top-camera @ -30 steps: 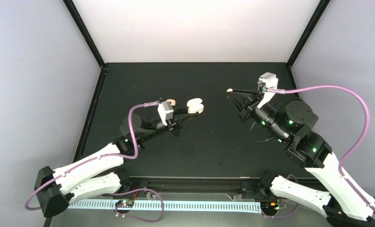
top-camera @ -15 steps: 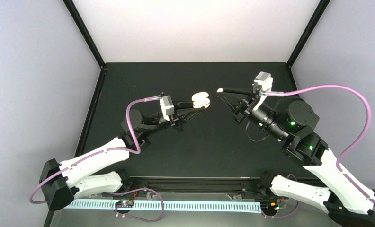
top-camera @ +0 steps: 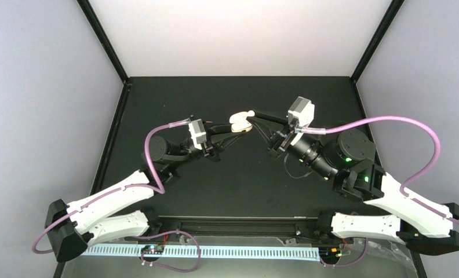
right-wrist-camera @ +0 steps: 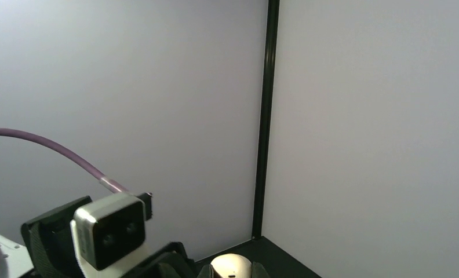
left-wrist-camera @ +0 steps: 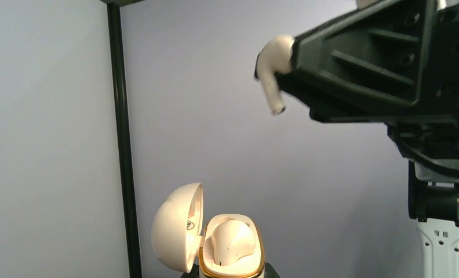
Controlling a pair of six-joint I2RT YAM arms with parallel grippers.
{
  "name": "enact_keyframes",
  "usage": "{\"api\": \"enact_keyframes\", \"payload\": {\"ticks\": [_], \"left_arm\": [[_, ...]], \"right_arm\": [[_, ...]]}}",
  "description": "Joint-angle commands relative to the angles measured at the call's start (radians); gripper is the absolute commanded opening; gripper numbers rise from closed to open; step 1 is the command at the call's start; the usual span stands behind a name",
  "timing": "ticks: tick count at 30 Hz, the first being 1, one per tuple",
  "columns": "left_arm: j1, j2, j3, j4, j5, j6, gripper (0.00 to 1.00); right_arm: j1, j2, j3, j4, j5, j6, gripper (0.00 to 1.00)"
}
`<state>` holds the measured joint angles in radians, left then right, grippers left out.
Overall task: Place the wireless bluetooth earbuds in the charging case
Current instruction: Place the earbud in the charging case.
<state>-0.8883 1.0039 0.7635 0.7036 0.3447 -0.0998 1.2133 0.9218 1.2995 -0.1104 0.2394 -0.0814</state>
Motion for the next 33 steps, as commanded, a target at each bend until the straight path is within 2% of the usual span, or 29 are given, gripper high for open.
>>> {"api": "enact_keyframes", "payload": {"ticks": [1, 33], "left_arm": [[-0.007, -0.044, -0.004, 0.017, -0.006, 0.031, 0.02], [-0.008, -0.082, -0.002, 0.036, 0.038, -0.047, 0.02]], "right_arm": [[0.009, -0.016, -0.032, 0.057, 0.038, -0.018, 0.1], [0.01, -0.002, -0.109, 0.095, 0.07, -0.006, 0.09]]}}
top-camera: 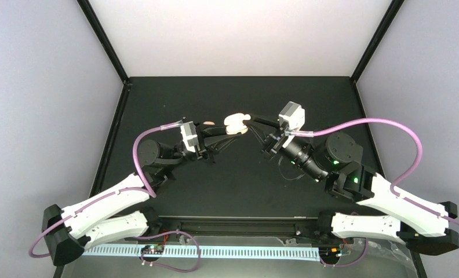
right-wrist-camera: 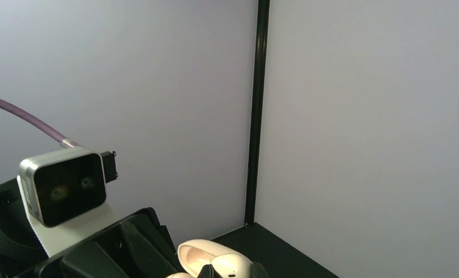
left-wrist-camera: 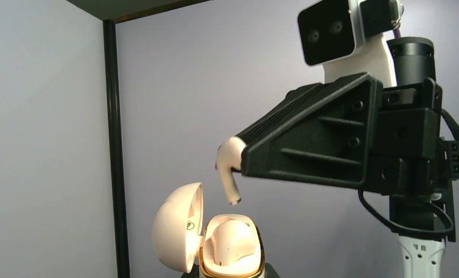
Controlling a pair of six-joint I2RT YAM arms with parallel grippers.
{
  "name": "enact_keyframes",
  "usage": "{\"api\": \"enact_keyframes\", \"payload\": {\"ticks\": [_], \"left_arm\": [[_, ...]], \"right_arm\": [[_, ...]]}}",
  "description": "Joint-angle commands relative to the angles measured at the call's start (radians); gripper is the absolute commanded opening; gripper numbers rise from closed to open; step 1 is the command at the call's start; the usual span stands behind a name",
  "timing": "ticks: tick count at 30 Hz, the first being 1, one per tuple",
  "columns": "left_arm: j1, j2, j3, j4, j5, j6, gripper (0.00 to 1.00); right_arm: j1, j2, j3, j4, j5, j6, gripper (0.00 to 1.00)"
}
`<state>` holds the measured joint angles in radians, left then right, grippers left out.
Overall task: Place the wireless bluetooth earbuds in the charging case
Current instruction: Place the earbud in the charging case.
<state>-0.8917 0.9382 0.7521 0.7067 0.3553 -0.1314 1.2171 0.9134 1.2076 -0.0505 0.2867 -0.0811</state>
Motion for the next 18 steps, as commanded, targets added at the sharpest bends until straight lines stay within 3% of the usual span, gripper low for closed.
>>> {"api": "enact_keyframes", "payload": {"ticks": [1, 18], "left_arm": [[-0.004, -0.017, 0.01, 0.032, 0.029, -0.016, 0.01], [-0.006, -0.025, 0.016, 0.033, 0.034, -0.017, 0.01]], "right_arm": [[0.007, 0.007, -0.017, 0.037, 0.021, -0.005, 0.09], [0.005, 0.014, -0.022, 0.029, 0.021, 0.001, 0.08]]}}
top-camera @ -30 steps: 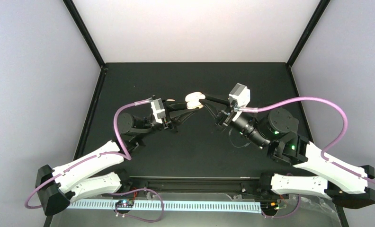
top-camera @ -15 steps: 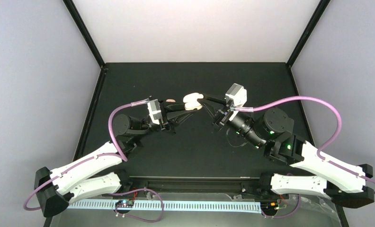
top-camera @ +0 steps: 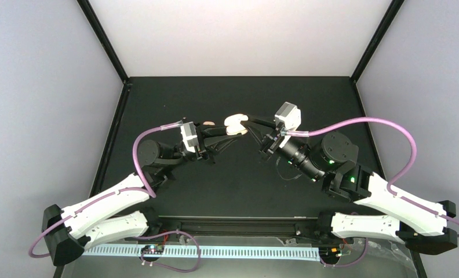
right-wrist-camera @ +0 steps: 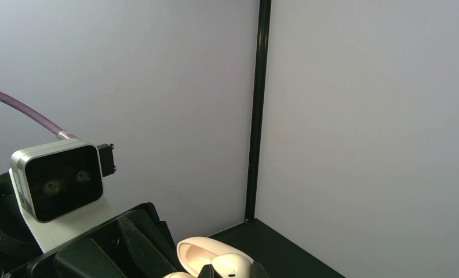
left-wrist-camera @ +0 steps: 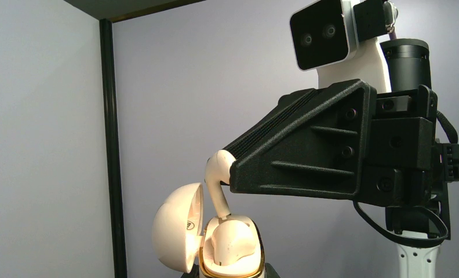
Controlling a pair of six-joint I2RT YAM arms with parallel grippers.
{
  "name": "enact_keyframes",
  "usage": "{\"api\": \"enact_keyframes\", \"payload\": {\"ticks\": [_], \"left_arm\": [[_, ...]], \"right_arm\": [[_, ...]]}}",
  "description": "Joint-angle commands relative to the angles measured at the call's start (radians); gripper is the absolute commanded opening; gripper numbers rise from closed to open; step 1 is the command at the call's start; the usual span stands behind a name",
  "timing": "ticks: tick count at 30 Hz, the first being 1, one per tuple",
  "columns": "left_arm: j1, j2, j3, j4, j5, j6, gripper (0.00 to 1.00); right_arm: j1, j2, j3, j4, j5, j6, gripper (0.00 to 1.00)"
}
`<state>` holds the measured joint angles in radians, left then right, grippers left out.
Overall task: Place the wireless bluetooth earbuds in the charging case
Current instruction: Place the earbud in the charging case.
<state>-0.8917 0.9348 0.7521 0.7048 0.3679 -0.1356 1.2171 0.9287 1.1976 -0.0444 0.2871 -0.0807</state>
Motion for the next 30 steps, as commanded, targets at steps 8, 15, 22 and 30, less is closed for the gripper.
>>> {"api": "enact_keyframes", "payload": {"ticks": [8, 15, 22, 30], "left_arm": [[-0.006, -0.029, 0.019, 0.035, 0.015, -0.013, 0.02], [-0.007, -0.03, 0.036, 0.015, 0.012, -0.012, 0.01], [-0.007, -0.031, 0.043, 0.02, 0.014, -0.014, 0.01], [-0.007, -0.042, 0.046, 0.024, 0.017, -0.015, 0.02]], "right_arm": [[0.007, -0.001, -0.013, 0.008, 0.006, 0.006, 0.08], [0.006, -0.004, -0.019, -0.007, 0.001, 0.012, 0.08], [0.005, -0.007, -0.029, -0.018, 0.005, 0.012, 0.08], [0.006, -0.015, -0.042, -0.02, 0.028, 0.0, 0.08]]}}
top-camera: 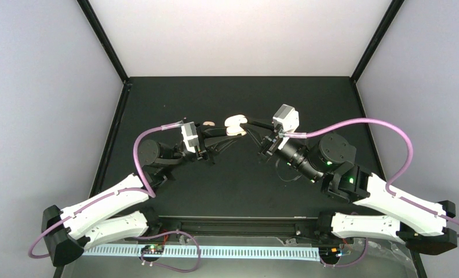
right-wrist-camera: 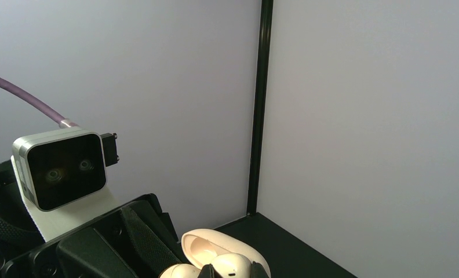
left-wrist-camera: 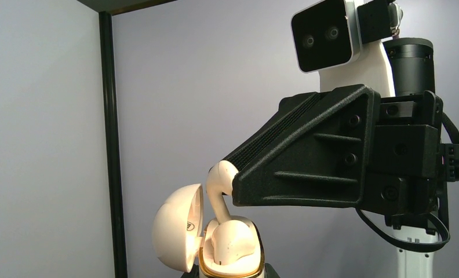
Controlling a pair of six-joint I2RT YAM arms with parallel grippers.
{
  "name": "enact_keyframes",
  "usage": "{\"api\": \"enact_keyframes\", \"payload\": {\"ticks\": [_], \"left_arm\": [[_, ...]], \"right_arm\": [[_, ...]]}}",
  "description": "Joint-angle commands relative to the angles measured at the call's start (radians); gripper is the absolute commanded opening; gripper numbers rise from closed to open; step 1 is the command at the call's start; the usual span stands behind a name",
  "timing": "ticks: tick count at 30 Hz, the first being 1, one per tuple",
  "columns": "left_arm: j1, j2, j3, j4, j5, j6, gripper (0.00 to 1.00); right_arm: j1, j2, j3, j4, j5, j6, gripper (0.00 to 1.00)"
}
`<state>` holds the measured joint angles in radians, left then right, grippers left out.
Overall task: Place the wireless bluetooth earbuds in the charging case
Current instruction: Place the earbud in the charging case.
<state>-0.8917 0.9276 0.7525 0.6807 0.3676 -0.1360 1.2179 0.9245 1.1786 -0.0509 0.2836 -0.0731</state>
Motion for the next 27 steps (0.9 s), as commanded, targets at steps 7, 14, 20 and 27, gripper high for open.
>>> {"api": "enact_keyframes", "payload": {"ticks": [7, 14, 20, 27], "left_arm": [[-0.007, -0.038, 0.04, 0.045, 0.019, -0.019, 0.02], [-0.007, -0.039, 0.044, 0.049, 0.02, -0.018, 0.02], [-0.008, -0.035, 0.043, 0.055, 0.025, -0.023, 0.02], [-0.007, -0.03, 0.062, 0.056, 0.024, -0.02, 0.02]], "right_arm": [[0.005, -0.011, -0.028, -0.016, 0.05, -0.012, 0.08], [0.006, -0.012, -0.032, -0.026, 0.049, -0.005, 0.08], [0.005, -0.009, -0.02, -0.039, 0.029, -0.011, 0.08], [0.004, -0.008, -0.021, -0.056, 0.012, -0.004, 0.1]]}}
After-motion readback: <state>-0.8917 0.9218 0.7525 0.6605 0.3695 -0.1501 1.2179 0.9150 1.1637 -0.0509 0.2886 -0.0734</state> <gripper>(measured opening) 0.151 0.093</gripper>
